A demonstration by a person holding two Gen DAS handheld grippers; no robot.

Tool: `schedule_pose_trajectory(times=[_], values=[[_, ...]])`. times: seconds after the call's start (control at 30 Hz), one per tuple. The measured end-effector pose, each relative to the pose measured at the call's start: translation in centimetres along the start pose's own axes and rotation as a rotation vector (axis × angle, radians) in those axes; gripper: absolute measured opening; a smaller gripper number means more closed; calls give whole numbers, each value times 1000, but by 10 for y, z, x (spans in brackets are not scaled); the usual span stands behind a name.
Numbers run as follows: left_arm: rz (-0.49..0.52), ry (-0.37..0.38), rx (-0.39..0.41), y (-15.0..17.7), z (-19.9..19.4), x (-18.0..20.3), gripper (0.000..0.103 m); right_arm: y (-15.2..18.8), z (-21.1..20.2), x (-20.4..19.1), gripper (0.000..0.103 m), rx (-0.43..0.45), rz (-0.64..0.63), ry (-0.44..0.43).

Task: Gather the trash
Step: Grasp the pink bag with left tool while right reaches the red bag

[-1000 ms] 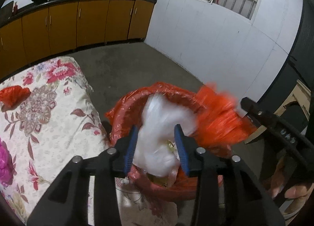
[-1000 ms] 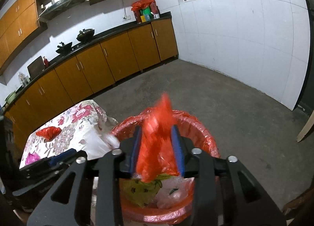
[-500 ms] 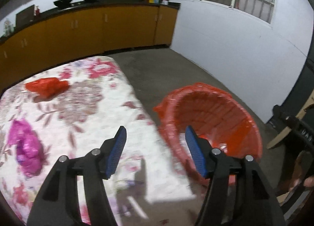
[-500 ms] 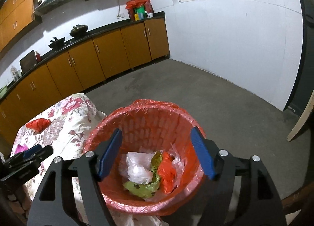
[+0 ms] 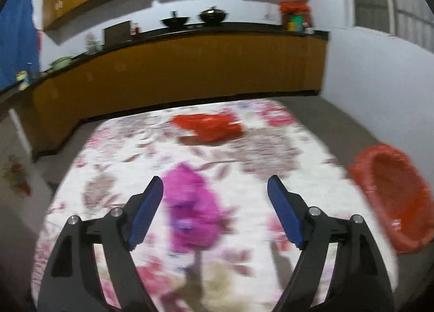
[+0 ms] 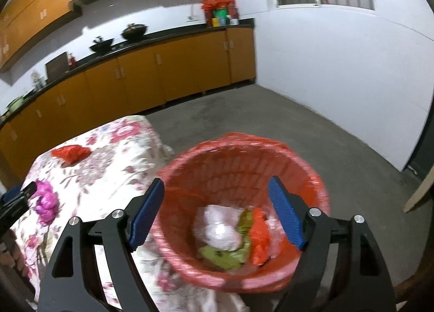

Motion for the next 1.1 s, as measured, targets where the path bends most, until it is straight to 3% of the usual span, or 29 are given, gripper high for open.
schedule_pose_trajectory(times=[0.17, 0.4, 0.57, 0.67, 0.8, 1.1], values=[[-46, -28, -96, 16, 30, -31, 78, 1, 11, -45, 80, -17, -49, -70], [-80, 39, -190, 33, 60, -33, 77, 4, 24, -94, 80, -44, -116, -132], [-111, 116, -224, 33, 72, -27, 55, 5, 31, -129, 80, -55, -166, -169], [-98, 144, -220, 31, 74, -25, 44, 5, 36, -150, 80, -58, -192, -195], [-127, 150, -202, 28, 72, -40, 42, 4, 45, -179, 80, -63, -234, -226], [-197, 28, -132, 12, 63, -126, 42, -7, 106, -271, 79, -77, -302, -334]])
Point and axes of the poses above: each gripper's, at about its wrist camera, not at the fingertips, and z roughly the way its jaws point, x to its right, y to its underside, the point moved 7 cm from there along z, roughly the way its jaws point, and after that the axes turned 4 degrees about -z, right-handed, at the moved point
